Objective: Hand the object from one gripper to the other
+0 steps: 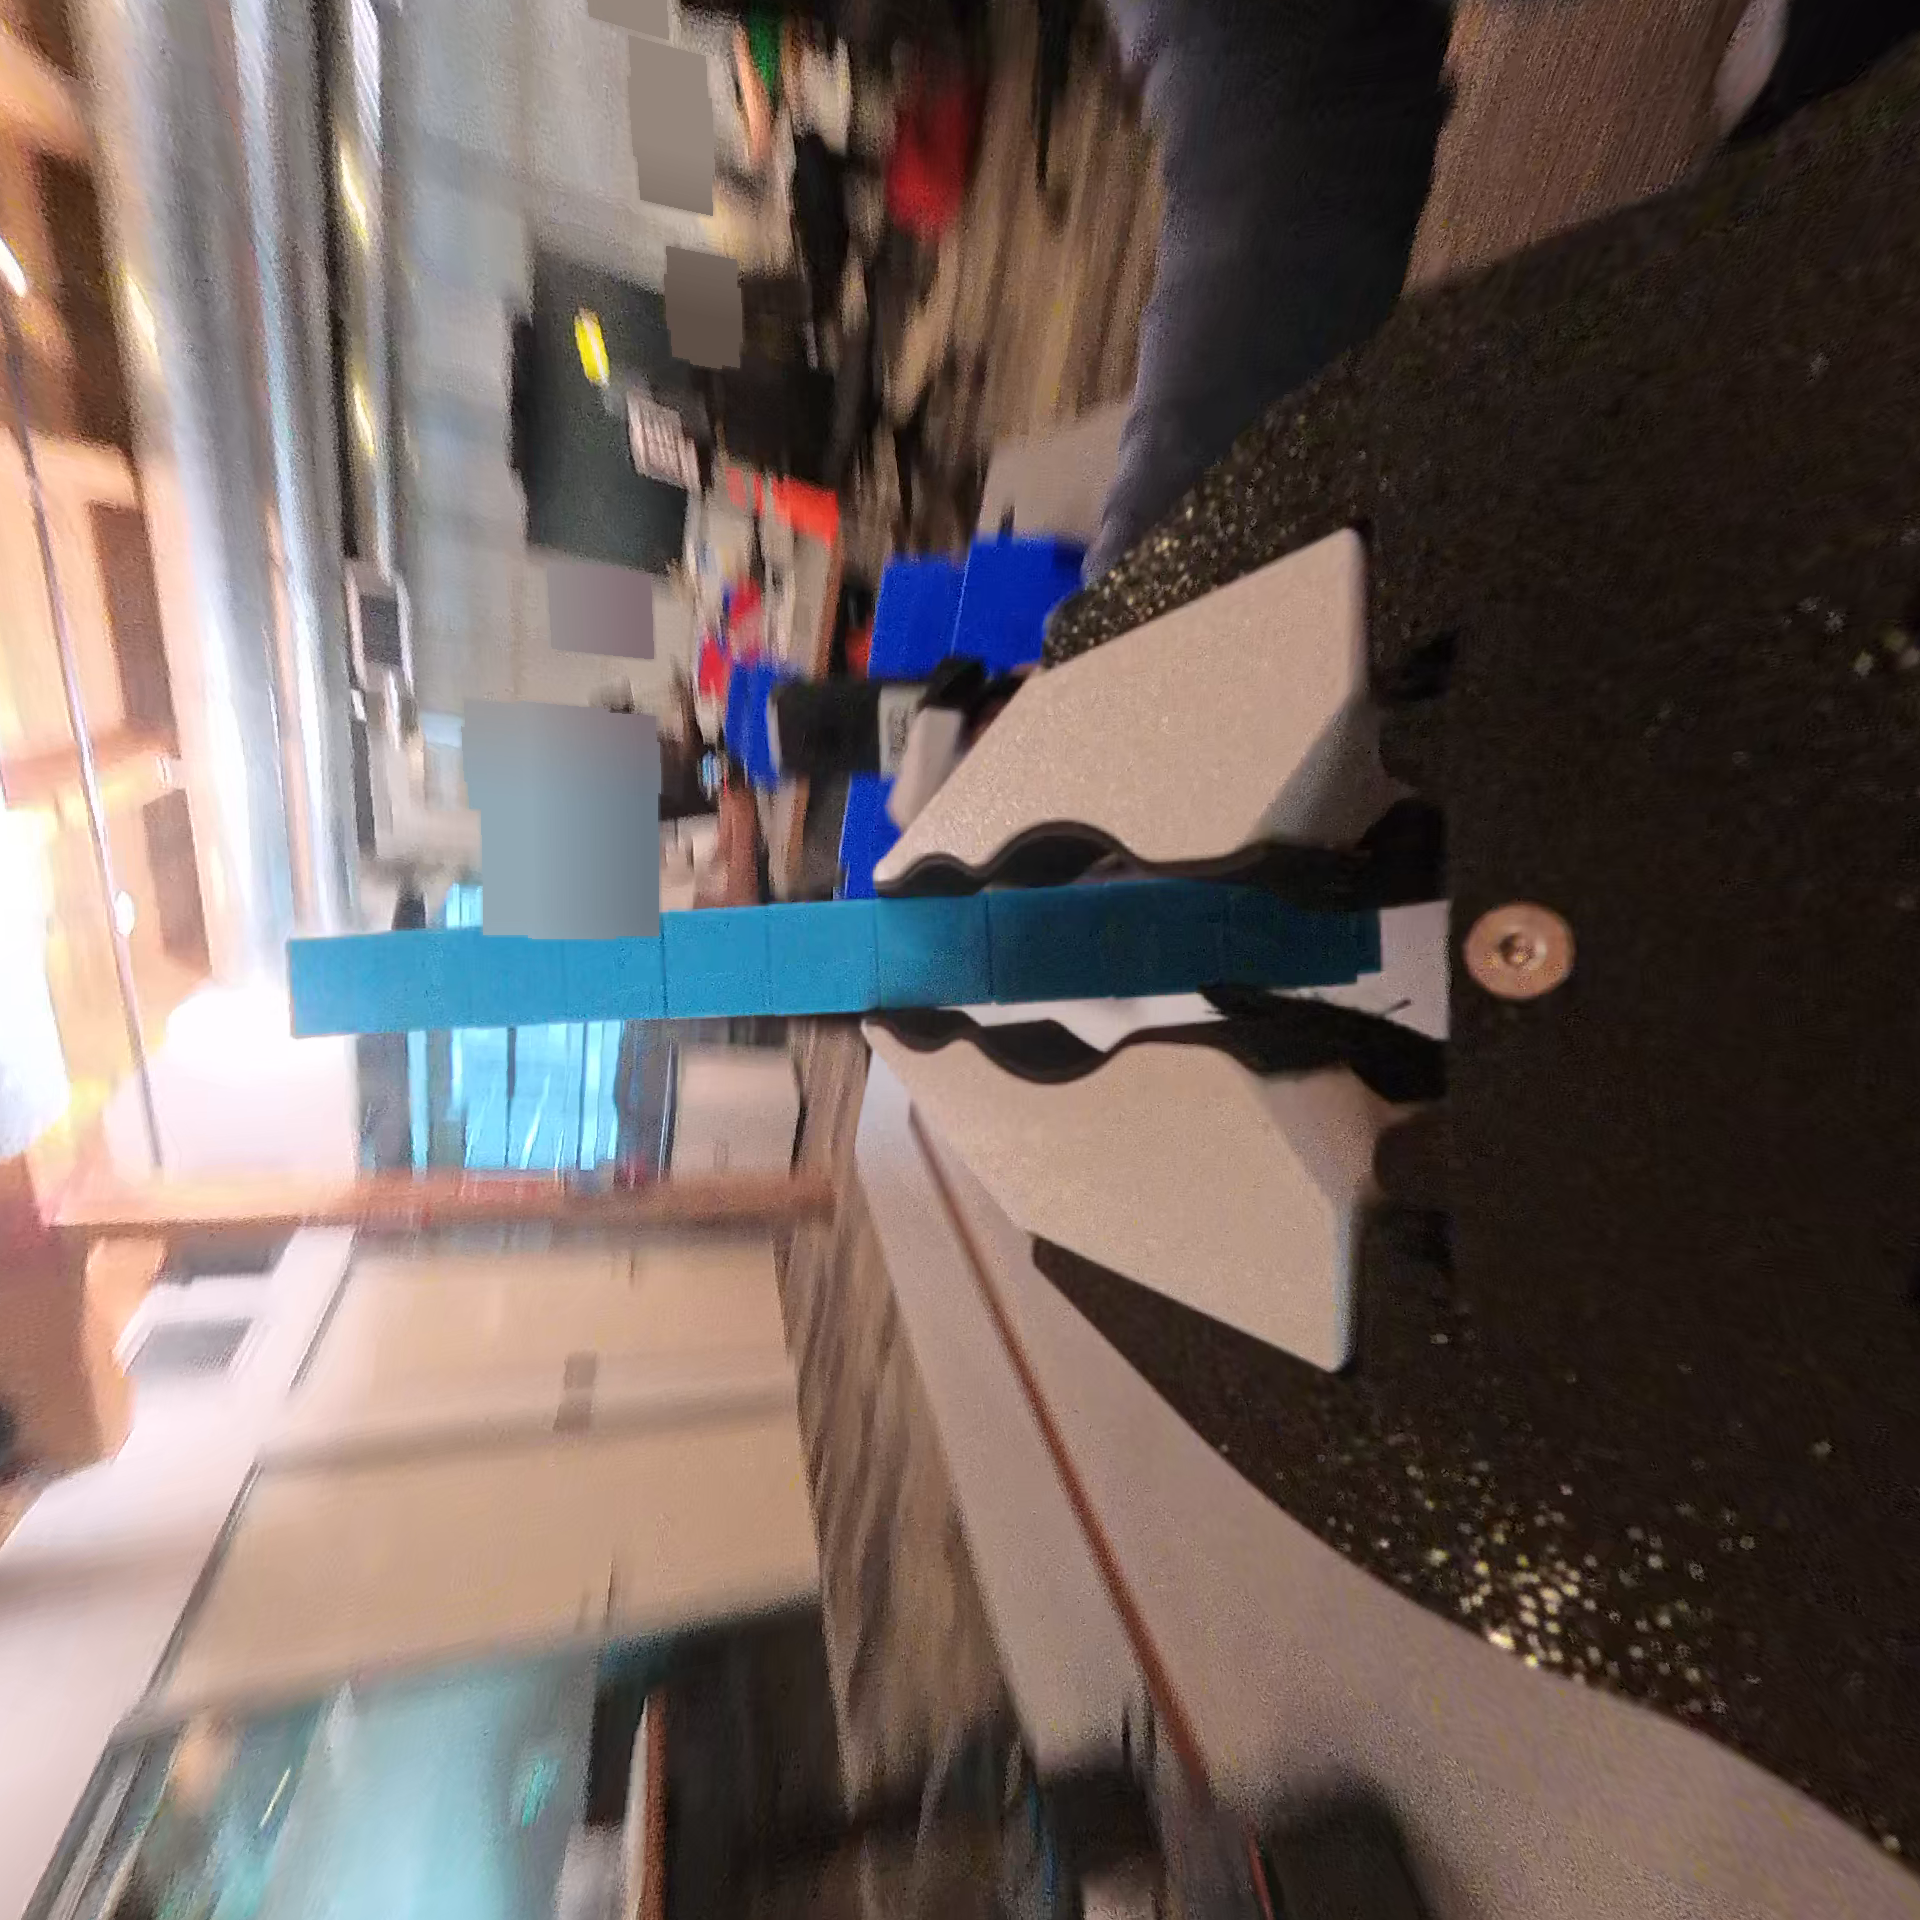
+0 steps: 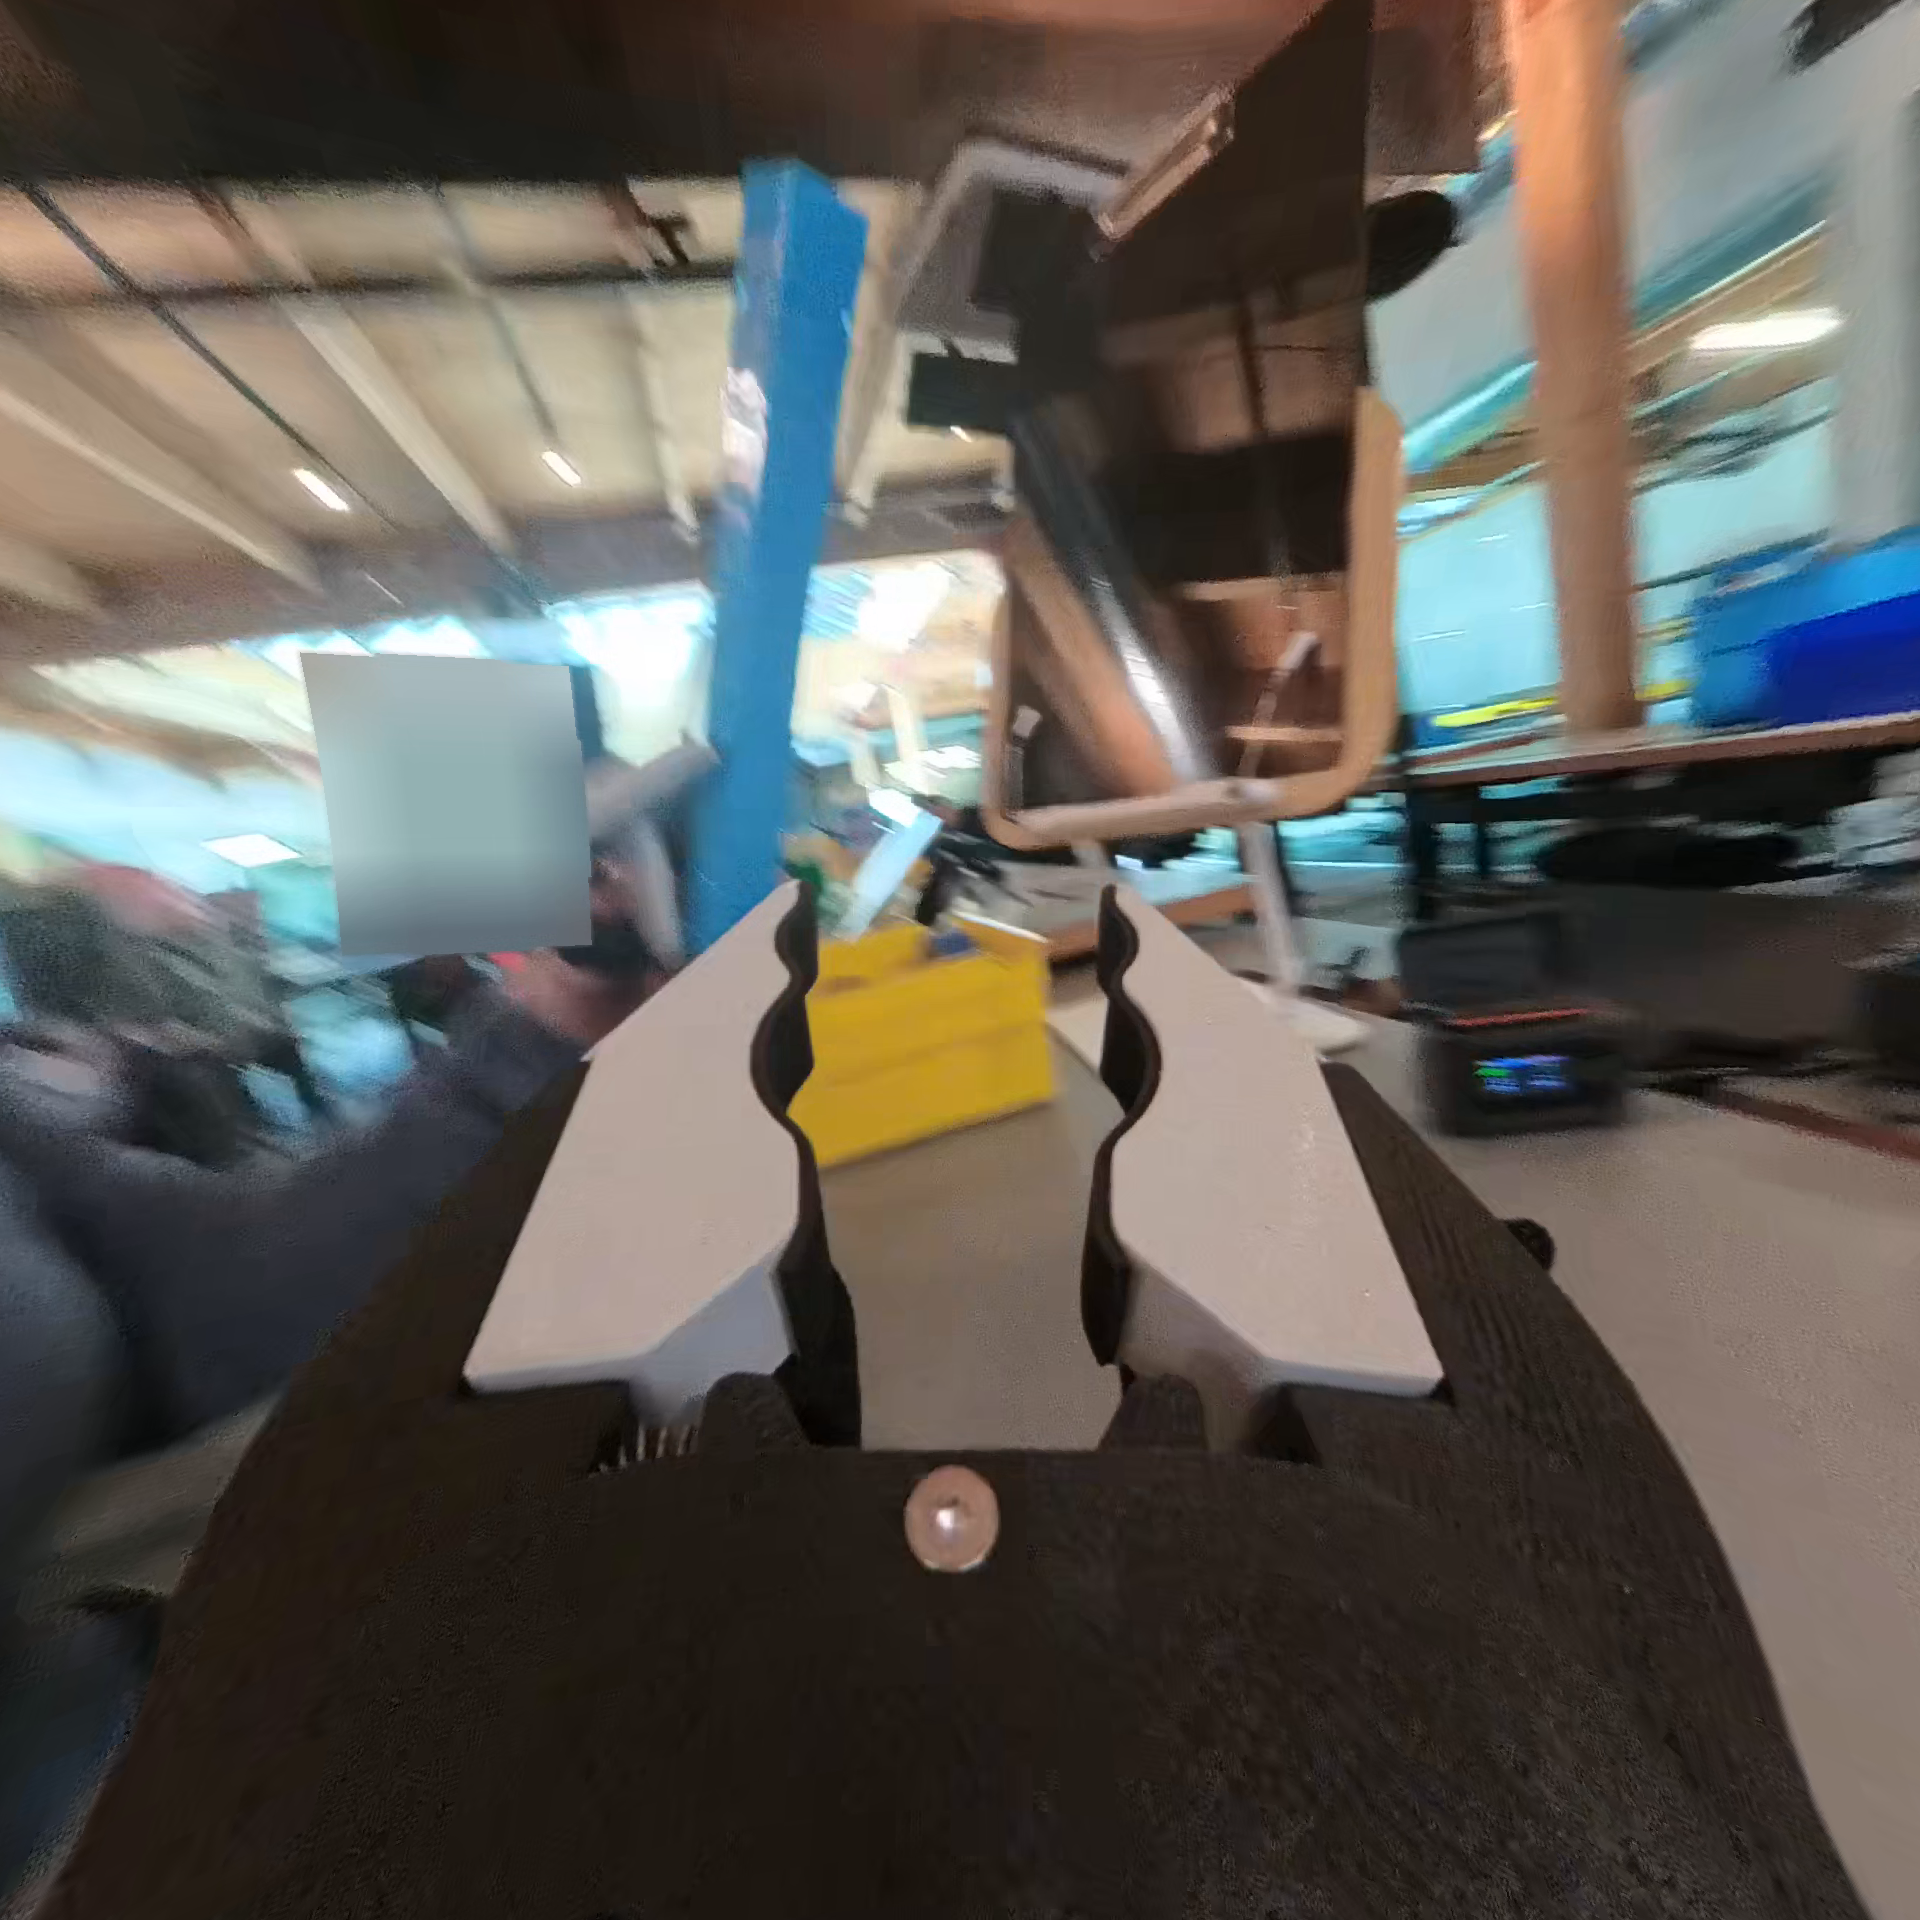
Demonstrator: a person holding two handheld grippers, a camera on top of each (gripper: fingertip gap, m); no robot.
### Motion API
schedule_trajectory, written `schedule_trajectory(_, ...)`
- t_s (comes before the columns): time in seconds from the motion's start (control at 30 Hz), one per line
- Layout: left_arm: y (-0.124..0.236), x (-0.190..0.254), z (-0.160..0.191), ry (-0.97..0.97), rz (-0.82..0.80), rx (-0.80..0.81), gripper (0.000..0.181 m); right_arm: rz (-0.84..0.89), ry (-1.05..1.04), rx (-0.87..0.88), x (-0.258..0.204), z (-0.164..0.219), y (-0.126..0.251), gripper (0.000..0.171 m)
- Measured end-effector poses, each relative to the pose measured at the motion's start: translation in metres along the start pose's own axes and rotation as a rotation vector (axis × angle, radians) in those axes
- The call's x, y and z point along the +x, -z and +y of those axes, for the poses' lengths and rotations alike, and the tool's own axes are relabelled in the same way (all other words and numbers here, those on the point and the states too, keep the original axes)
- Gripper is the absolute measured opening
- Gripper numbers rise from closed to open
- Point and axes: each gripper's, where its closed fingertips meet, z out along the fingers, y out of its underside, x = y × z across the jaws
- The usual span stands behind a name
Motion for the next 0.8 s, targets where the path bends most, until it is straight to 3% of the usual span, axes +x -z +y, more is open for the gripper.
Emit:
schedule_trajectory(0.1,-0.018,0.009,0.027,0.185,0.234,0.015,0.019,-0.098,-0.129,0.019,-0.016,-0.016,0.002,0.062)
schedule_trajectory(0.23,-0.033,0.013,0.058,0.277,0.336,-0.035,0.019,-0.084,-0.128,-0.110,-0.025,0.001,-0.010,0.061)
schedule_trajectory(0.37,-0.036,0.025,0.071,0.265,0.397,-0.087,0.019,-0.083,-0.141,-0.177,-0.022,0.017,-0.013,0.033)
schedule_trajectory(0.57,-0.038,0.030,0.087,0.285,0.398,-0.139,0.019,-0.132,-0.152,-0.200,-0.027,0.020,-0.008,0.021)
schedule_trajectory(0.7,-0.035,-0.004,0.075,0.281,0.205,-0.044,0.058,0.003,0.053,-0.141,-0.014,0.006,-0.007,0.020)
schedule_trajectory(0.8,-0.024,-0.011,0.059,0.404,0.214,0.001,0.074,0.208,0.470,-0.165,0.004,0.000,-0.001,0.021)
